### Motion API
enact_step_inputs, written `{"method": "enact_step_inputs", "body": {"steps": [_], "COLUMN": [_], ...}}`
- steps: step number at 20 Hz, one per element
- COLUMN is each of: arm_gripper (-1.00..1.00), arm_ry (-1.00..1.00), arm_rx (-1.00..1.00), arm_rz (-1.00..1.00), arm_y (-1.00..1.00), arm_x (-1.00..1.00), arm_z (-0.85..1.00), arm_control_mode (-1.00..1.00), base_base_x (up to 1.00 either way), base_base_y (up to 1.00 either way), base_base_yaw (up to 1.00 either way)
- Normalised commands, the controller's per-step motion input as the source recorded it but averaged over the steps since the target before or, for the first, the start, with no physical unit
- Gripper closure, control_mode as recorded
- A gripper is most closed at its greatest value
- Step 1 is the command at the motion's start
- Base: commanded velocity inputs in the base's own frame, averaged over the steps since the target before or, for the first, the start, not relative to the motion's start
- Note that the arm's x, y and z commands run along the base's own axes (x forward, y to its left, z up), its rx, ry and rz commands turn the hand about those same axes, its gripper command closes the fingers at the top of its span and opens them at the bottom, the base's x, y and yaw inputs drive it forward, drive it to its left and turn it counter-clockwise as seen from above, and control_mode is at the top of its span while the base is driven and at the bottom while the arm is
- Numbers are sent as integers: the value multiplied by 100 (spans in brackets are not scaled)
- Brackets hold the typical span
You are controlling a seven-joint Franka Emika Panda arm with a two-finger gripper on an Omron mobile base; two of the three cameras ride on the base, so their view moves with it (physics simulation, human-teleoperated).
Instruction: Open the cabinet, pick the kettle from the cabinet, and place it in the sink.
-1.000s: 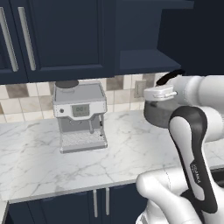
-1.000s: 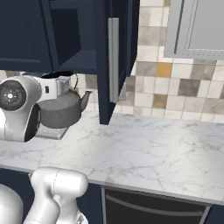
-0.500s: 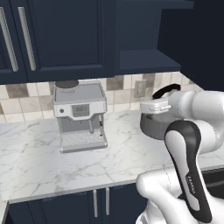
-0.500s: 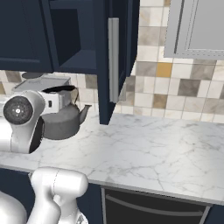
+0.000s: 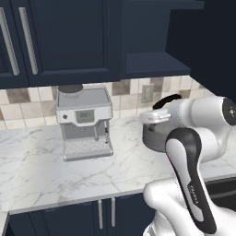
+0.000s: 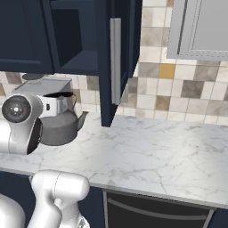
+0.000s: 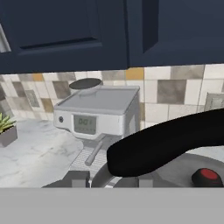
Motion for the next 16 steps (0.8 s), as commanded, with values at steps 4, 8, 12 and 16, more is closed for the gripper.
{"method": "enact_step_inputs", "body": {"steps": [4,8,12,16], "arm_gripper": [100,100,100,100], "arm_ry": [0,0,0,0], "arm_rx": [0,1,0,0], "arm_rz": [0,0,0,0], "arm_y": [18,5,0,0], "arm_x": [13,8,0,0], "arm_z": [-37,-18,0,0], "arm_control_mode": [-100,-100,-100,-100], "base_base_x": [0,0,0,0], "base_base_y": [0,0,0,0], "base_base_yaw": [0,0,0,0]}}
